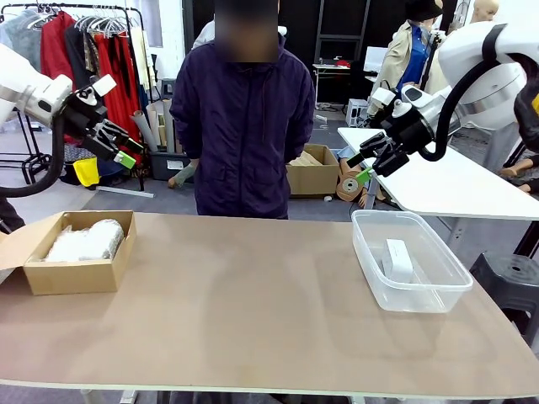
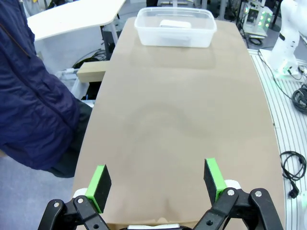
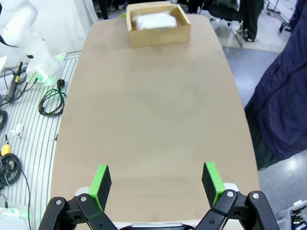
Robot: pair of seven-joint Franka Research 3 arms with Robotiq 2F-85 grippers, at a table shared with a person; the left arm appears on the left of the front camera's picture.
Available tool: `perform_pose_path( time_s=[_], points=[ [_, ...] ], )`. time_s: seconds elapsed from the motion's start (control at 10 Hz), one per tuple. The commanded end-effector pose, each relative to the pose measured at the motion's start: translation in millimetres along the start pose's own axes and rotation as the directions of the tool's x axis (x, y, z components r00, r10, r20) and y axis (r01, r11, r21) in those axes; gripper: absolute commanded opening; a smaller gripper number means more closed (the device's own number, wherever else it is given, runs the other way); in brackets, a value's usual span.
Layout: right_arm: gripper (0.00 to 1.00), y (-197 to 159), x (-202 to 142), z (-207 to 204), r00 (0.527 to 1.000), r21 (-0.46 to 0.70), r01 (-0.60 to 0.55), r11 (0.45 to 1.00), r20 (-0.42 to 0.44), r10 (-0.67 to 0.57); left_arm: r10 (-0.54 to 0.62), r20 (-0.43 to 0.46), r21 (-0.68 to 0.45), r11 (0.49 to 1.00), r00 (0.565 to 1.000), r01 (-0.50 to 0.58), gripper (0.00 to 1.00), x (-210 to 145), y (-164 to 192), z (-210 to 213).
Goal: Separate and place wrapped and unwrapped clocks.
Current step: If the picked Digital clock is wrapped, place it in the Package Box ; if not, place it in the Organizing box.
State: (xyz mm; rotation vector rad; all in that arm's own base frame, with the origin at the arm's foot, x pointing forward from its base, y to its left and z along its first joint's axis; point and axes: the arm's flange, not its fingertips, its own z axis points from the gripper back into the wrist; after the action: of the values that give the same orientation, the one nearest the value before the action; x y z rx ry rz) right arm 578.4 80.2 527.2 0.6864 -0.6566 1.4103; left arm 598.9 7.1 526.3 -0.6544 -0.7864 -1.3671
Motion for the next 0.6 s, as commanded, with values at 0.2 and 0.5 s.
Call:
perform_pose_path(
  time_s=[0.2,0.5],
  points=[
    [1.0,1.5,1.3,1.1,1.0,-0.001,-0.003,1.0,-0.005,0.003,-0.007,-0.006,-0.006,1.0,1.0,0.006,1.0,0.2,-0.8,1.4],
    [1.0,1.5,1.3,1.1,1.0,-0.001,-0.003,1.0,-0.005,0.003,-0.007,-0.006,-0.006,1.0,1.0,0.006,1.0,0.2,-0.8,1.4]
  ],
)
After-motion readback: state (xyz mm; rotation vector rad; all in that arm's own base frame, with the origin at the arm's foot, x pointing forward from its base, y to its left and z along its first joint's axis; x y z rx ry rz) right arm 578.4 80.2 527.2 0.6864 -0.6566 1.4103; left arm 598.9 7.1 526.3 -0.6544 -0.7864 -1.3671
